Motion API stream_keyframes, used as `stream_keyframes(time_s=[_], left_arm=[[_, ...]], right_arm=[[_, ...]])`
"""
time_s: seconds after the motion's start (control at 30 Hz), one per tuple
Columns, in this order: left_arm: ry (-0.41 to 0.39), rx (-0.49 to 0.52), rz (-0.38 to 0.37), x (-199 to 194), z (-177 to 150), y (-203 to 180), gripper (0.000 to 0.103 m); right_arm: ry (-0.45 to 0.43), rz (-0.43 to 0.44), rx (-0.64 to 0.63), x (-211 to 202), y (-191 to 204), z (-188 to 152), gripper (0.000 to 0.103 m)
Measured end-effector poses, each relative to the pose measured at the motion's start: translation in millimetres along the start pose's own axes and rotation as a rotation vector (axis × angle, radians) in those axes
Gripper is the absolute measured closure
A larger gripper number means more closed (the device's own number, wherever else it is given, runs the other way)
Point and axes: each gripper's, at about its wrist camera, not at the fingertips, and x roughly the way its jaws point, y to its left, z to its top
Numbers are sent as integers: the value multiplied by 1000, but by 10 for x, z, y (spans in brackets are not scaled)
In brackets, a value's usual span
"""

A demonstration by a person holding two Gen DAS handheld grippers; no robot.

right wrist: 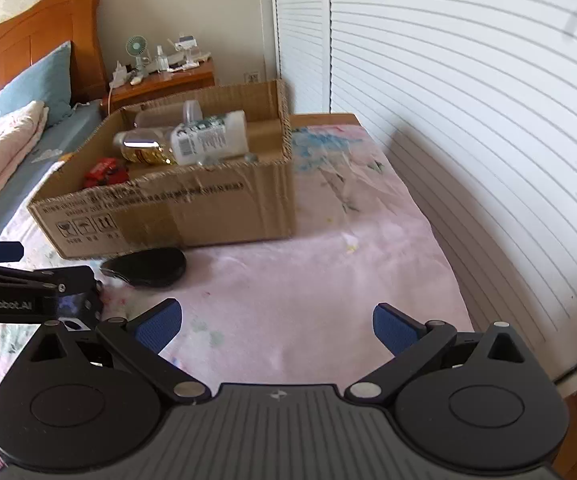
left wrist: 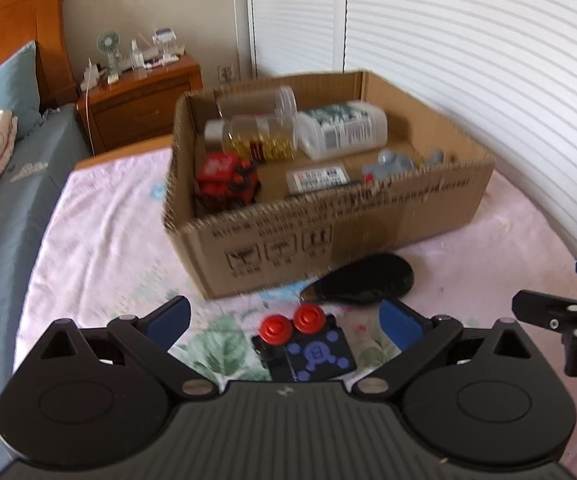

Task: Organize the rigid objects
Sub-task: 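Move both grippers back toward the red-button cube and black oval object, then close the left gripper on the black cube with red buttons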

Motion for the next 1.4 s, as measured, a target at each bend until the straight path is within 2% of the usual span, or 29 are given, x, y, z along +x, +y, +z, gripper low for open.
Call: stream_keyframes(time_s=[0.13,0.37,0.47,0.67,0.87,1.03,1.23,1.4], left_arm=[[42,7,2,102,-78,-94,3],[63,33,62,207,-181,-112,3],[72,22,78,229,-218,-24,3],[78,-41,60,209,-278,194,3],[81,-57,61,152,-350,335,3],[90,-94,79,127,-393,536,3],[98,-179,138,117,-436,771,3],[108,-181,127,85,-445,832,3]], right_arm=[[28,6,15,76,-83,-36,0],[63,29,-9,181,-57,-71,0],[85,41,-35,252,17,-80,0],[129,60,-98,391,225,-100,0],[138,31,-189,484,473,-113,0],[128,39,-193,490,487,-120,0],[136,37,-189,489,479,-117,0],[177,20,-177,556,581,7,0]])
